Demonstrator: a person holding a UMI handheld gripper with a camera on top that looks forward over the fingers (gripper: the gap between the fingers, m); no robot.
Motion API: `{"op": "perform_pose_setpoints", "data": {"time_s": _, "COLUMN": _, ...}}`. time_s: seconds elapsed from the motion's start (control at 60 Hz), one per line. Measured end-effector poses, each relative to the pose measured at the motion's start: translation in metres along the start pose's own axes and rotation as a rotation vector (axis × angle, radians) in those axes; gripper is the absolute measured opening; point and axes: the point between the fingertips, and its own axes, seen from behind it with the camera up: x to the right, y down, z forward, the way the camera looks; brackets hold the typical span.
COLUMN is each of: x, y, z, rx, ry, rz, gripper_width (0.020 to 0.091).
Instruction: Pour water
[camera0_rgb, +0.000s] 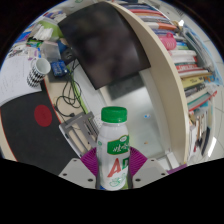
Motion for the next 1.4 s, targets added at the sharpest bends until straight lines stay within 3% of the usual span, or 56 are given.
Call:
{"op": "perform_pose_setpoints", "data": {"time_s": 0.233, "x": -0.058, "y": -0.14, "z": 0.022, "rx": 0.1, "ry": -0.005, "rz": -0.434, "gripper_width": 0.0364}}
{"op": "perform_pose_setpoints", "data": {"time_s": 0.467, "x": -0.12, "y": -0.207, "z": 0.043, "rx": 0.167, "ry": -0.003, "rz": -0.792, "gripper_width": 0.0364}}
{"op": "perform_pose_setpoints", "data": {"time_s": 0.683, "x": -0.142, "y": -0.211, "z": 0.056, "rx": 0.114, "ry": 0.002, "rz": -0.95, "gripper_width": 0.0364}}
{"op": "perform_pose_setpoints", "data": {"time_s": 0.883, "x": -0.144, "y": -0.216, "z": 0.053, "rx": 0.126, "ry": -0.011, "rz": -0.896, "gripper_width": 0.0364}}
{"op": "perform_pose_setpoints", "data": {"time_s": 1.15, "x": -0.115, "y": -0.216, "z": 0.021, "rx": 0.223, "ry": -0.109, "rz": -0.332, "gripper_width": 0.0368}}
{"op": "perform_pose_setpoints", "data": {"time_s": 1.4, "x": -0.115, "y": -0.171, "z": 0.037, "rx": 0.216, "ry": -0.243, "rz": 0.451, "gripper_width": 0.0369}}
